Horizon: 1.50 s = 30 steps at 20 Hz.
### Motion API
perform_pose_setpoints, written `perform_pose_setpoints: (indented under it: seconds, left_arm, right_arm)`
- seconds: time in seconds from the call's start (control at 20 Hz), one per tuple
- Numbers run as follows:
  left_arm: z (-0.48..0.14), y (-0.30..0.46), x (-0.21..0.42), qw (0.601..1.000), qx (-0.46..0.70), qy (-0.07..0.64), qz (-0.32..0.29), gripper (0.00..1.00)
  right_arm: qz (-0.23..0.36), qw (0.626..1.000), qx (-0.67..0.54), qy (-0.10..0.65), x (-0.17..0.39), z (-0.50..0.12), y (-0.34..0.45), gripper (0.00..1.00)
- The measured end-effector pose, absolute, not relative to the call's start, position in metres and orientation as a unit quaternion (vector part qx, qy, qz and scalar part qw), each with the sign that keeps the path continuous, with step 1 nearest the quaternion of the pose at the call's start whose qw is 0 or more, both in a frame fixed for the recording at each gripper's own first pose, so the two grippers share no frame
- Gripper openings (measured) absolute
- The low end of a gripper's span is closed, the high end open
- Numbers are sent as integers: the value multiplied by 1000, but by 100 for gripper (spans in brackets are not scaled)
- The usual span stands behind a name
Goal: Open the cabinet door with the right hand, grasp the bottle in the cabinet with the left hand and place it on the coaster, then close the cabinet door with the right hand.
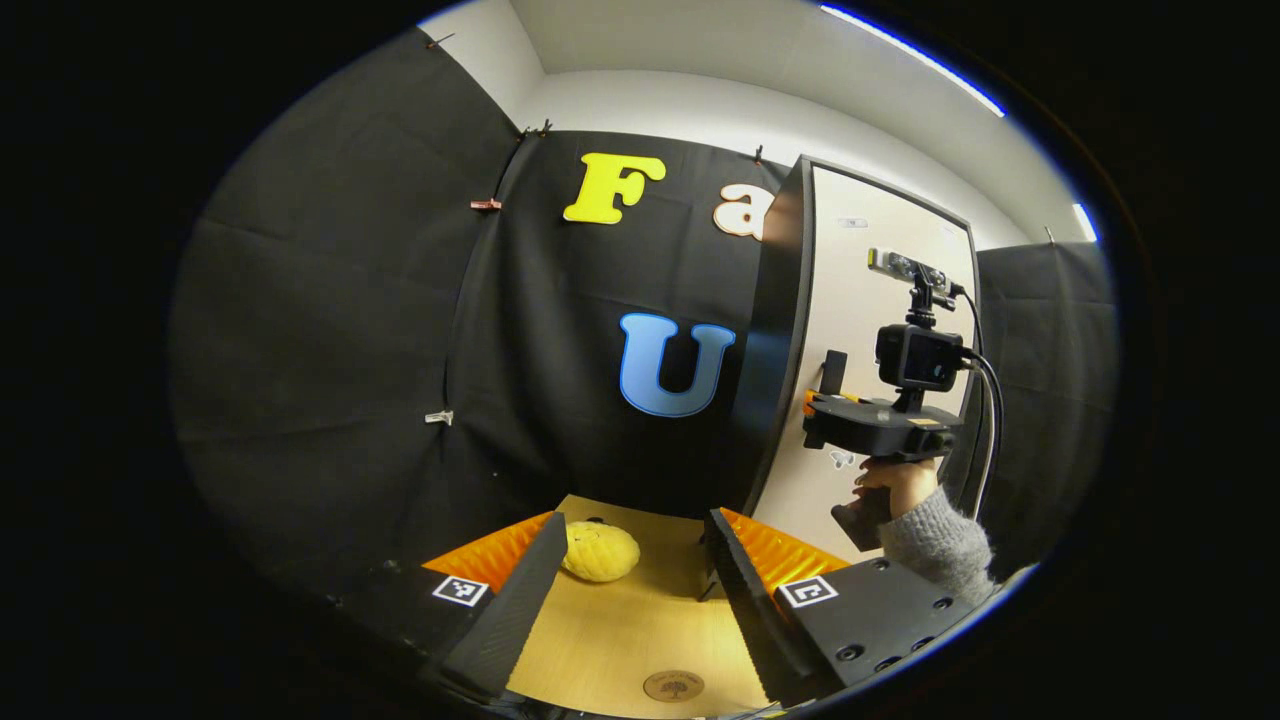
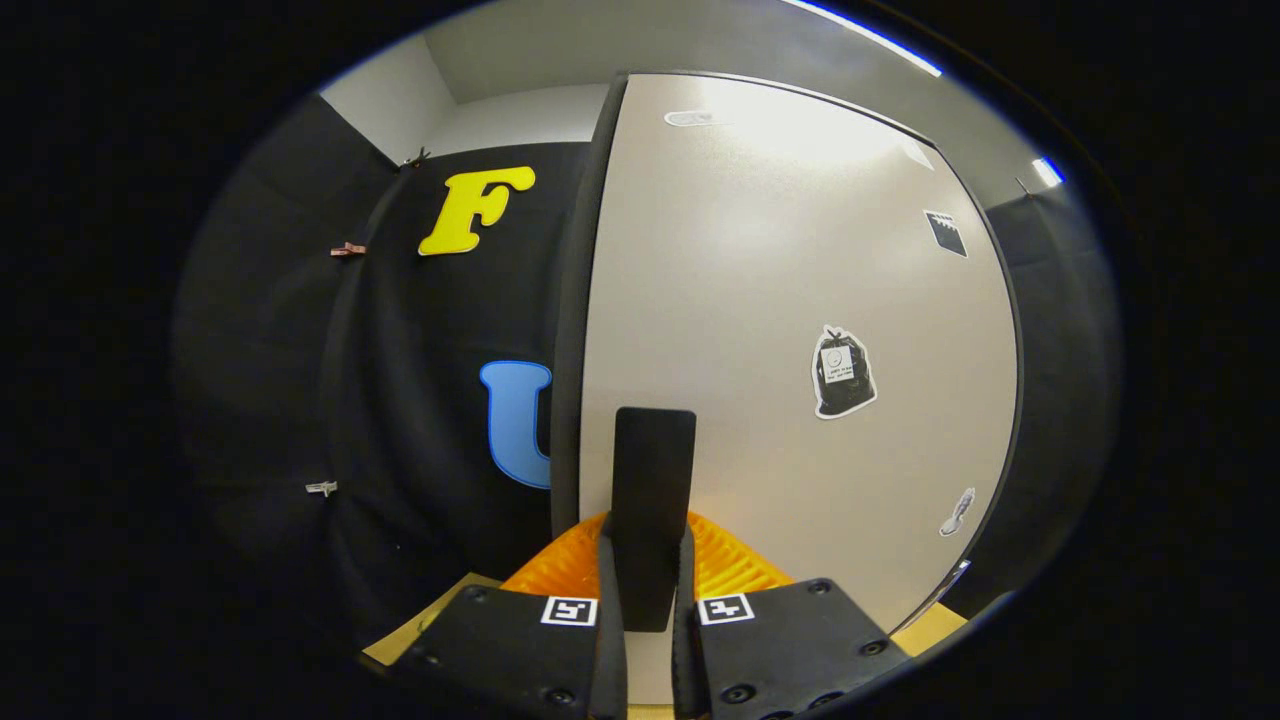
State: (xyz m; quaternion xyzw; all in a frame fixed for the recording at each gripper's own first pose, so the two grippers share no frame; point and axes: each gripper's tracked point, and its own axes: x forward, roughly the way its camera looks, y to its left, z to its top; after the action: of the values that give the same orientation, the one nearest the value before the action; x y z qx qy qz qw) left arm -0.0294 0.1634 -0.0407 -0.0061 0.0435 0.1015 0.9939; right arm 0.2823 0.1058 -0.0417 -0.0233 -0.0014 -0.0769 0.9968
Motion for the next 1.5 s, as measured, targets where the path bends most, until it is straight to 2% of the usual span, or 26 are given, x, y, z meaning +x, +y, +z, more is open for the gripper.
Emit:
perform_pose_setpoints:
  seconds: [0.6, 0.9, 0.95, 1.0, 1.05, 1.1, 1.15, 1.5]
  left_arm:
    - [-36, 117, -55, 997, 15, 35, 69, 88]
    - [-34, 86, -64, 998, 32, 34, 41, 89]
    - [-33, 83, -67, 998, 35, 32, 38, 84]
    - [-33, 80, -68, 998, 36, 30, 34, 89]
    - [-33, 76, -69, 999, 33, 30, 30, 89]
    - [-34, 71, -71, 999, 30, 30, 26, 84]
    - [-34, 68, -71, 999, 26, 32, 21, 89]
    - [-36, 27, -69, 999, 26, 31, -31, 89]
  right_arm:
    - [1, 1000, -11, 14, 187, -36, 109, 22]
    - [15, 1000, -12, 18, 151, -33, 96, 22]
    - [17, 1000, -13, 19, 146, -33, 93, 22]
    - [18, 1000, -17, 19, 141, -32, 90, 22]
    - [19, 999, -20, 20, 134, -31, 87, 22]
    - [20, 999, -21, 22, 128, -32, 83, 22]
    - [20, 999, -21, 24, 122, -31, 79, 22]
    - [4, 999, -25, 32, 78, -27, 39, 21]
